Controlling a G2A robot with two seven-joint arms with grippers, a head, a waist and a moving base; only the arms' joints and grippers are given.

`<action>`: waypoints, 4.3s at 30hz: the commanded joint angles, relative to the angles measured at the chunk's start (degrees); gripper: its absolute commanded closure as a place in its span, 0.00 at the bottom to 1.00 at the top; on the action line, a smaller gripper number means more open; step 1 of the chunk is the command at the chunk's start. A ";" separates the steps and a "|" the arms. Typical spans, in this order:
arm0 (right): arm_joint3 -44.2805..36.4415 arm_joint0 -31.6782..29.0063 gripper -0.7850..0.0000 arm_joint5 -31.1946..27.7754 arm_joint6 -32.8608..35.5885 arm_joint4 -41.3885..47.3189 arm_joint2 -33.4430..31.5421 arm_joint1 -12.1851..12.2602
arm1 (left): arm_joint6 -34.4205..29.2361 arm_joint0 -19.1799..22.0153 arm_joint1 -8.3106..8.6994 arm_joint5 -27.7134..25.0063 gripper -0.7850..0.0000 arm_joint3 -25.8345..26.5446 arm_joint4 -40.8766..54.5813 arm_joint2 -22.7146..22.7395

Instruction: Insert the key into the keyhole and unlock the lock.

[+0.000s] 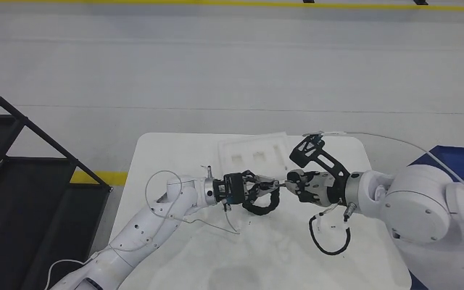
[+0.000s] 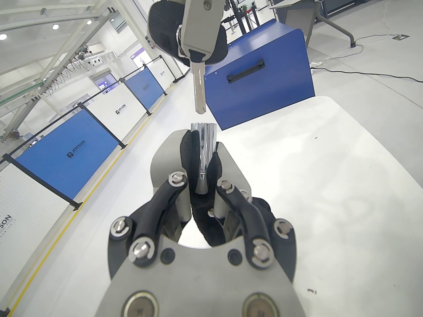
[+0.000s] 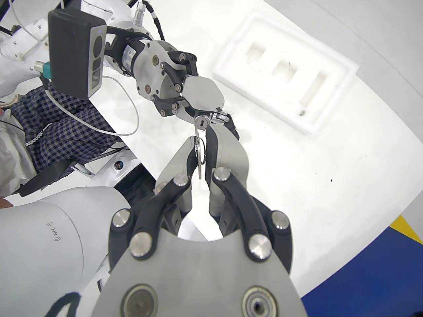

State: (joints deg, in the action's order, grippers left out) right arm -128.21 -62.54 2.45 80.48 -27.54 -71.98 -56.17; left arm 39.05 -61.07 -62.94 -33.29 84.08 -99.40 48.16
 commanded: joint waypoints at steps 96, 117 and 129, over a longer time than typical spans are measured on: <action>8.70 0.92 0.00 -41.20 -14.94 7.60 1.73 5.89 | -11.43 0.74 -0.96 -24.71 1.00 -3.81 28.32 2.83; 4.47 -1.23 0.00 -42.78 -19.16 -1.10 2.92 8.33 | -27.68 6.66 -1.27 -24.71 1.00 -8.47 50.51 -5.26; 4.21 2.38 0.00 -40.42 -15.62 -2.14 8.86 8.03 | -29.60 6.95 -2.06 -24.64 1.00 -8.79 49.68 -4.46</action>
State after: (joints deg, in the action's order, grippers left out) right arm -124.10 -60.38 -38.28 64.58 -29.55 -63.37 -48.12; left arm 9.40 -54.11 -64.96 -57.90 75.22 -49.53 43.63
